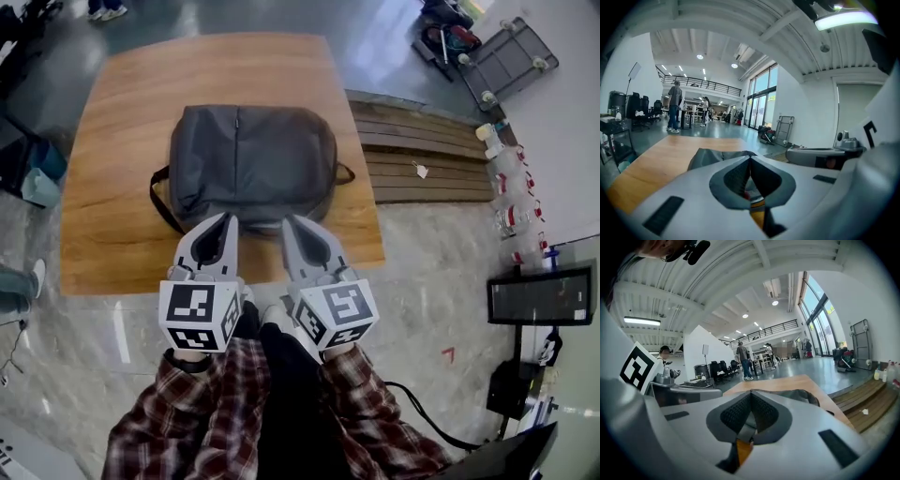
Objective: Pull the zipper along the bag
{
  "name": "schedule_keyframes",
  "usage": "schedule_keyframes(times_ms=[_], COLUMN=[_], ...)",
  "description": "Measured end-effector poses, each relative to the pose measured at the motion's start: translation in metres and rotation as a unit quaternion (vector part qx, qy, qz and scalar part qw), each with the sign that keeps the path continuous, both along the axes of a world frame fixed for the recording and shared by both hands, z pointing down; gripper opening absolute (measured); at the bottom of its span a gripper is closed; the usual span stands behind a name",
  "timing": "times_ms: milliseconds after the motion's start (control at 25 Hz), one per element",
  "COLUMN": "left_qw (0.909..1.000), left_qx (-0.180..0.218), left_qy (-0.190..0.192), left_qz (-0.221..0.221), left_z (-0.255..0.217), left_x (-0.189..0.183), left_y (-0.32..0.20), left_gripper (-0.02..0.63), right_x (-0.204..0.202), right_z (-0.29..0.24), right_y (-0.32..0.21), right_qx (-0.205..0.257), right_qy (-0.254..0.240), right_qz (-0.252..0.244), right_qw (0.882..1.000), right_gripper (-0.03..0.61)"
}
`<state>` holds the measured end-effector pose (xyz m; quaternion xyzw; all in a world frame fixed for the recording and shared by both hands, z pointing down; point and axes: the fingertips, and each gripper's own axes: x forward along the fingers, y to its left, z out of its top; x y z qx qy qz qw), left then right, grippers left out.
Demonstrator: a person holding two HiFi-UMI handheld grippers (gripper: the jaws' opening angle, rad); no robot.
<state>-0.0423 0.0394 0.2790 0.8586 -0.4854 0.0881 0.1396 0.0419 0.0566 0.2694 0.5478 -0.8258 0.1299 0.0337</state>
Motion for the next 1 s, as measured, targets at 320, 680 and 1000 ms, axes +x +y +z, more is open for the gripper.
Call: schedule_keyframes(times_ms=[320,680,1000], left_qw=[0.9981,0.9873,0.9126], left_qx=[-0.052,-0.064,-0.185], left_qy=[-0.030,-0.111,-0.264], left_qz=[-0.011,0.093,0.251], left_z=[0.057,0.110,0.184], left_x=[-0.015,0.004,0.022], left_y=[-0.046,-0.092,-0.104], left_gripper=[0.012,0.012,0.014], right_x=[-0.006,-0.019,-0.035], right_z=[0.046,0.134,0.194], right_y=[-0.054,-0.055,-0.037], right_qx=[-0.043,-0.166,-0.267], right_qy=[0.003,0.023,0.037], right_qz=[-0.010,-0.061,-0.126], right_qw=[0.999,0.984,0.955], right_gripper=[0.008,0.008,0.008])
